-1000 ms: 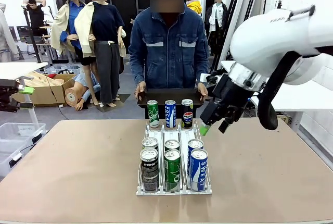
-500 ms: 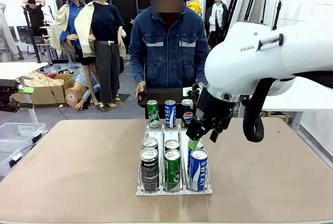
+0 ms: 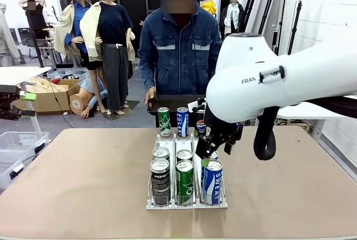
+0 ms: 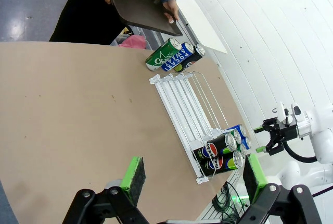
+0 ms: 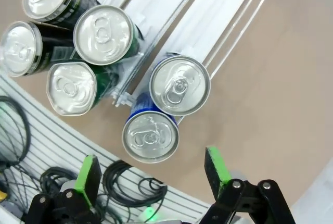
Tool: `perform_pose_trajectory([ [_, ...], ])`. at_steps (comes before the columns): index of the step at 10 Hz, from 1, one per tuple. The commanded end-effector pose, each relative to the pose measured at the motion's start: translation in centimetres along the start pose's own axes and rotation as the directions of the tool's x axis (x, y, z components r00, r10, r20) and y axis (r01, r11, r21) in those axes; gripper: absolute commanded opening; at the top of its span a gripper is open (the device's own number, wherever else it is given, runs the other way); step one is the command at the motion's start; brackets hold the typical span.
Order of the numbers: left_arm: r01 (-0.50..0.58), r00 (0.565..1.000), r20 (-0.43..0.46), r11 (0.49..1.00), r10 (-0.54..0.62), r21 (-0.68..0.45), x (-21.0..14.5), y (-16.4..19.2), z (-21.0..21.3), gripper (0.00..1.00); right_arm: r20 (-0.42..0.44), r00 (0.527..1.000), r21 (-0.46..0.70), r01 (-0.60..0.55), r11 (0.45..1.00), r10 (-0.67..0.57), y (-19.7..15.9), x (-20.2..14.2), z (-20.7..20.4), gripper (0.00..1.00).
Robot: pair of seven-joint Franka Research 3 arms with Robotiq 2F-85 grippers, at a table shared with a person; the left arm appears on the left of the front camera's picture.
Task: Retrieve and hand over the desired beverage to the person.
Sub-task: Pick up a can of the same type that the person held from the Automatic Can Dispenser.
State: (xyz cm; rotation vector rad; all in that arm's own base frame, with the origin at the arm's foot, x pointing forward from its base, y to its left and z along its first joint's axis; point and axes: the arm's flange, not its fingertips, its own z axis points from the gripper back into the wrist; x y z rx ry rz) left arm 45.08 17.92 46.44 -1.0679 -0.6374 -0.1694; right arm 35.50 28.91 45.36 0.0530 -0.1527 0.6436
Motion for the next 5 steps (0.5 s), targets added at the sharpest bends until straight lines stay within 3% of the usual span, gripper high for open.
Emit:
perform_pose_trajectory([
  [1, -0.001, 1.0, -0.003, 1.0, 0.001, 0.006, 0.0, -0.01, 0.19, 1.0, -0.002, 1.0, -0.053, 0.015, 0.998, -0.015, 1.02, 1.11, -0.75, 1.0],
  [5, -0.001, 1.0, -0.003, 1.0, 0.001, 0.006, 0.0, -0.01, 0.19, 1.0, -0.051, 0.998, -0.004, 0.028, 1.0, -0.028, 0.52, 1.85, -1.0, 1.0],
])
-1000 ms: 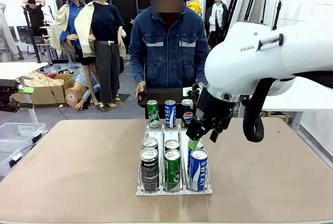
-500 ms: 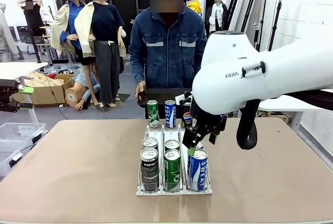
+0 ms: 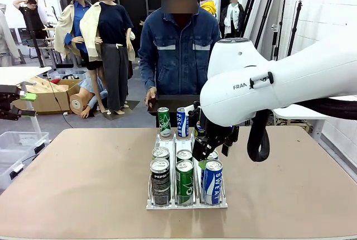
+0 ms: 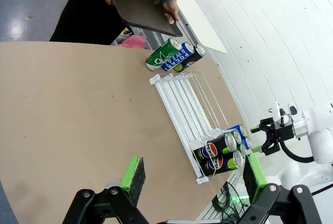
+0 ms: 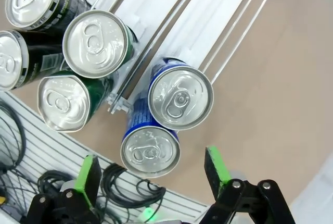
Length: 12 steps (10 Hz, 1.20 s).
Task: Retrieve and hand over the desired beverage to the person.
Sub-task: Pick up a can of the same type that the person held from the Automatic Can Dispenser.
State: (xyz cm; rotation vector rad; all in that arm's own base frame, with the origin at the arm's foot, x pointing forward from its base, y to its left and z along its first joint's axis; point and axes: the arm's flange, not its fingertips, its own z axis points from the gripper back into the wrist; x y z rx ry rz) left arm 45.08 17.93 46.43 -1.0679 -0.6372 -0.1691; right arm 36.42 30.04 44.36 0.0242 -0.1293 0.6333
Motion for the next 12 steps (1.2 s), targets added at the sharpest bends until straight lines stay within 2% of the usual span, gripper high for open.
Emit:
perform_pose_trajectory([
  [1, -0.001, 1.0, -0.003, 1.0, 0.001, 0.006, 0.0, 0.0, 0.2, 1.0, -0.032, 0.999, 0.019, 0.024, 1.0, -0.023, 0.1, 0.6, 0.1, 1.0],
  [6, -0.001, 1.0, -0.003, 1.0, 0.001, 0.006, 0.0, 0.0, 0.2, 1.0, -0.101, 0.994, 0.044, 0.034, 0.998, -0.029, -1.2, 0.7, -0.9, 1.0],
  [12, -0.001, 1.0, -0.003, 1.0, 0.001, 0.006, 0.0, 0.0, 0.2, 1.0, -0.121, 0.993, 0.078, 0.013, 0.997, -0.003, -1.4, 0.6, -2.2, 1.0],
])
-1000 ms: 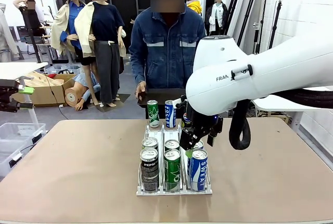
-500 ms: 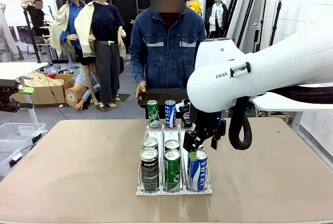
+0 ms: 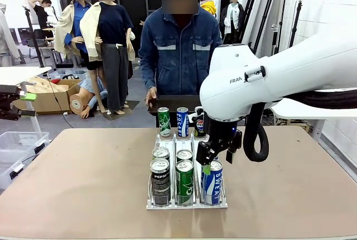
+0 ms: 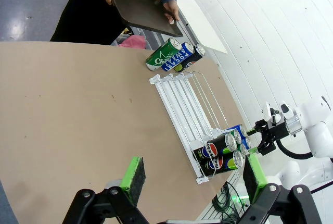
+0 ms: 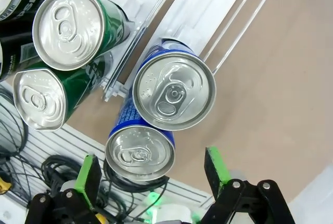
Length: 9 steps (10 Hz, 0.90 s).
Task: Retrieve and hand over the desired beverage to the person.
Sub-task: Pick up a can of the same type that the person held from the Automatic Can Dispenser.
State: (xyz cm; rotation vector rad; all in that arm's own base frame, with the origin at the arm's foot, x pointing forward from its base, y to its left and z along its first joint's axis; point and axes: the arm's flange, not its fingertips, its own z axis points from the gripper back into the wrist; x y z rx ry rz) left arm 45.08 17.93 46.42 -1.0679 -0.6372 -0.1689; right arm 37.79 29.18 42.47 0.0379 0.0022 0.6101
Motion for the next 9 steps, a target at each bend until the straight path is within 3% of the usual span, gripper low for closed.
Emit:
perform_pose_trajectory([
  [1, -0.001, 1.0, -0.003, 1.0, 0.001, 0.006, 0.0, 0.0, 0.2, 1.0, -0.001, 1.0, 0.023, -0.022, 1.0, 0.022, 0.0, 0.3, -0.6, 1.0],
  [9, -0.001, 1.0, -0.003, 1.0, 0.001, 0.006, 0.0, 0.0, 0.2, 1.0, -0.037, 0.998, 0.035, -0.057, 0.998, 0.058, 0.1, 0.8, -2.5, 1.0],
])
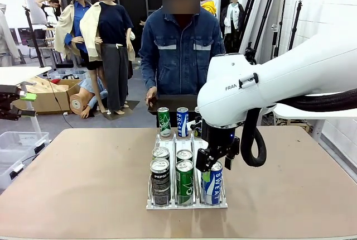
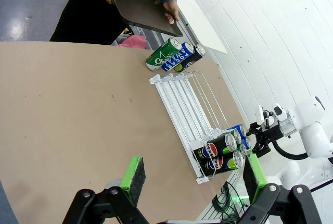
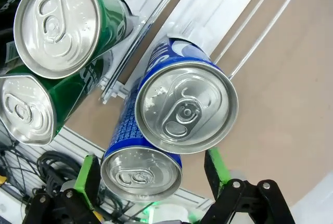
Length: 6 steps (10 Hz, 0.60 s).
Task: Retrieve and hand over the desired beverage to the person.
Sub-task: Pick up a can of the same type that the person held from the Automatic Can Dispenser.
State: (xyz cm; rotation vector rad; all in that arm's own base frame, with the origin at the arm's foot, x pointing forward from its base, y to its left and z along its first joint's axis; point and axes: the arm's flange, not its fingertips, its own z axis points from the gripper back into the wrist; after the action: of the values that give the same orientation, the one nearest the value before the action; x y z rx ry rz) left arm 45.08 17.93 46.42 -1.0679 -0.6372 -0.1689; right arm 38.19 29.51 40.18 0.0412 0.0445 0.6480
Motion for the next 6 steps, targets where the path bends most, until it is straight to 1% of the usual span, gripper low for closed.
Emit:
perform_pose_trajectory([
  [1, -0.001, 1.0, -0.003, 1.0, 0.001, 0.006, 0.01, -0.03, 0.18, 1.0, 0.002, 1.0, 0.022, -0.024, 0.999, 0.024, 0.23, 0.38, -0.27, 1.0],
  [3, -0.001, 1.0, -0.003, 1.0, 0.001, 0.006, 0.01, -0.03, 0.18, 1.0, 0.016, 0.999, 0.035, -0.033, 0.999, 0.033, 0.49, 0.52, -0.4, 1.0],
  [6, -0.001, 1.0, -0.003, 1.0, 0.001, 0.006, 0.01, -0.03, 0.18, 1.0, 0.008, 0.999, 0.044, -0.04, 0.998, 0.04, 0.43, 0.58, -0.43, 1.0],
])
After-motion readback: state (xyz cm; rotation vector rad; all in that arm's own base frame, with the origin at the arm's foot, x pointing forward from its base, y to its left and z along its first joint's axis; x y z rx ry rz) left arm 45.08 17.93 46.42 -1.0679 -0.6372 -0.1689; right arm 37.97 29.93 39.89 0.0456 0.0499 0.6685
